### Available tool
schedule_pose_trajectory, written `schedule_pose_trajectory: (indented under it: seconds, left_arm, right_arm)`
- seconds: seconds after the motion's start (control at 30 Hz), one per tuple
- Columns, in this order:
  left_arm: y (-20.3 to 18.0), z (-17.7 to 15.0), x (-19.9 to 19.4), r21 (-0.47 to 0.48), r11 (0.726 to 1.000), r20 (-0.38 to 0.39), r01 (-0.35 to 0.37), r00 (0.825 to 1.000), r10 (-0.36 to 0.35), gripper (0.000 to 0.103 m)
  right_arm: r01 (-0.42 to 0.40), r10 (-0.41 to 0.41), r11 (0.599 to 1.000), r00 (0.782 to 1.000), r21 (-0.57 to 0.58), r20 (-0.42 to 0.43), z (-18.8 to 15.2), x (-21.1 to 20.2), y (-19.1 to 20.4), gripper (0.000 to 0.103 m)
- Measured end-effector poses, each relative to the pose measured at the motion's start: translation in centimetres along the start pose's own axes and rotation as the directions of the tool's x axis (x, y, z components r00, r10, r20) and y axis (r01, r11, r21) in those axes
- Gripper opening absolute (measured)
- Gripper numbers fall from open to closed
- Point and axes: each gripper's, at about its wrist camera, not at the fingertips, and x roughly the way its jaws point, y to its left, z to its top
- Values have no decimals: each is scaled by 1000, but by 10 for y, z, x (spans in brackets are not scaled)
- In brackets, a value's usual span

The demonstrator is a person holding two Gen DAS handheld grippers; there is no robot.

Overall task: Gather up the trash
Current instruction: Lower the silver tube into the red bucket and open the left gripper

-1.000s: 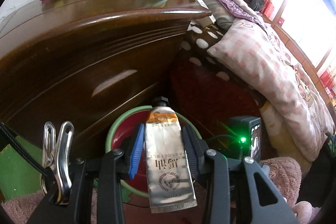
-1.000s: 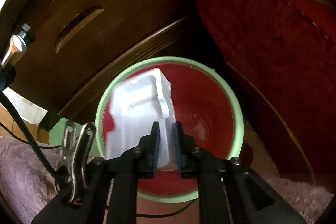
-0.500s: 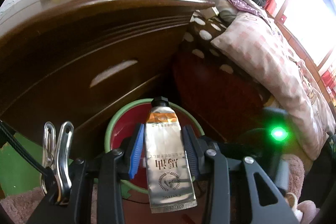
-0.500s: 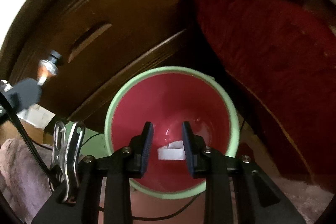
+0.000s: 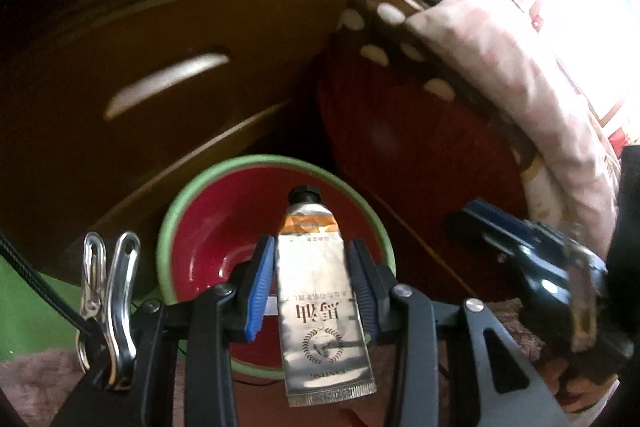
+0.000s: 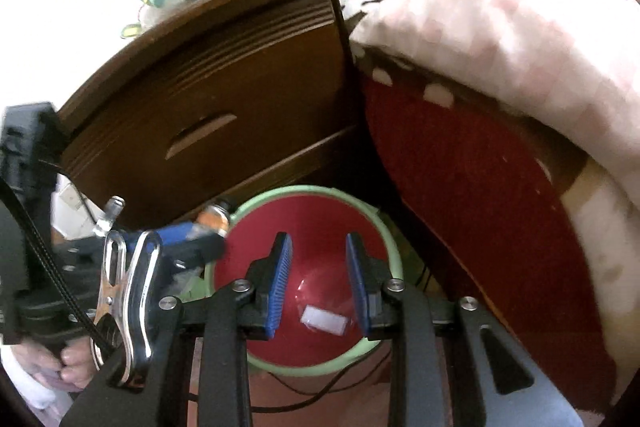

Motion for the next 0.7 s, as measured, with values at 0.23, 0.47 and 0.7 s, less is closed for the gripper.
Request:
schedule_pose_trajectory:
  seconds: [0.23, 0.47, 0.7]
  left_arm:
    - [3, -2, 29, -10, 999, -32, -33, 999, 32, 40]
    - [1, -3, 39, -20, 999, -44, -42, 998, 41, 40]
    - [-1, -3, 34, -8, 998, -37, -57, 998, 57, 45]
  right_arm:
    - [-32, 32, 999, 999, 9, 1, -2, 2, -9, 29]
    - [-48, 47, 998, 999, 48, 10, -4, -2, -18, 29]
    - [-45, 44, 998, 999, 43, 16, -3, -3, -18, 29]
